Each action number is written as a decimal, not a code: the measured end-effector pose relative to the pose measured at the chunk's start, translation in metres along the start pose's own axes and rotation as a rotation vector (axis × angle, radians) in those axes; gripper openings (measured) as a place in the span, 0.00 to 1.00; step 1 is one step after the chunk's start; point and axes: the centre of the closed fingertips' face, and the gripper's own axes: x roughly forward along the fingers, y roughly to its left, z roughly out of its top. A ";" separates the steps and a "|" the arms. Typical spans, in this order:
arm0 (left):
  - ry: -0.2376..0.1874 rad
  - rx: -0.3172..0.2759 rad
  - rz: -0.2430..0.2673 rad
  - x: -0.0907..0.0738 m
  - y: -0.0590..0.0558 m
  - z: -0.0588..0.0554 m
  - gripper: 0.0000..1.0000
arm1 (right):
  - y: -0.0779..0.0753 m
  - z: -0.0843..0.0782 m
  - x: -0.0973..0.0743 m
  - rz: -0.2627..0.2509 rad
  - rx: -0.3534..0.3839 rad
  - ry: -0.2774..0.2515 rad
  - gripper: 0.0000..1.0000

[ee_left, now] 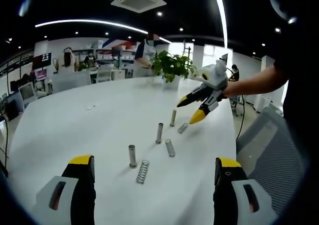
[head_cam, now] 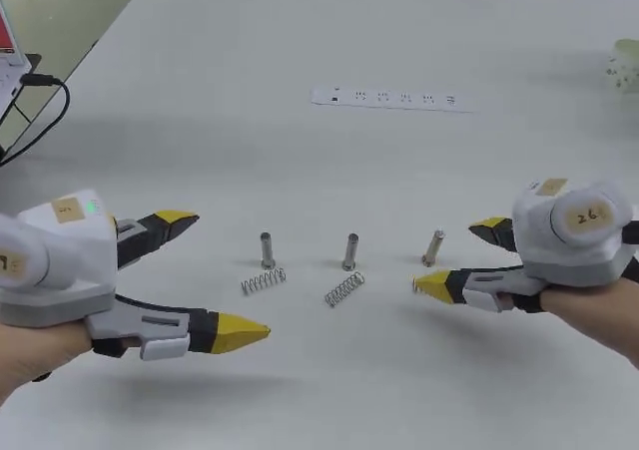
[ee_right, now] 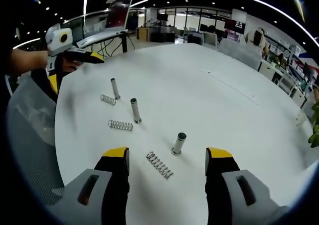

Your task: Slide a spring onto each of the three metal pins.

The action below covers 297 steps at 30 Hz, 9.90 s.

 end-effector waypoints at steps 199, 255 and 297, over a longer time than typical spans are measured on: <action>-0.056 0.126 -0.437 0.091 -0.111 0.031 0.03 | 0.109 0.017 -0.028 0.527 -0.580 0.197 0.08; -0.026 0.128 -0.462 0.081 -0.116 0.020 0.02 | 0.119 0.040 -0.050 0.545 -0.561 0.072 0.06; -0.021 0.151 -0.445 0.088 -0.116 0.021 0.02 | 0.134 0.064 -0.046 0.576 -0.439 -0.055 0.07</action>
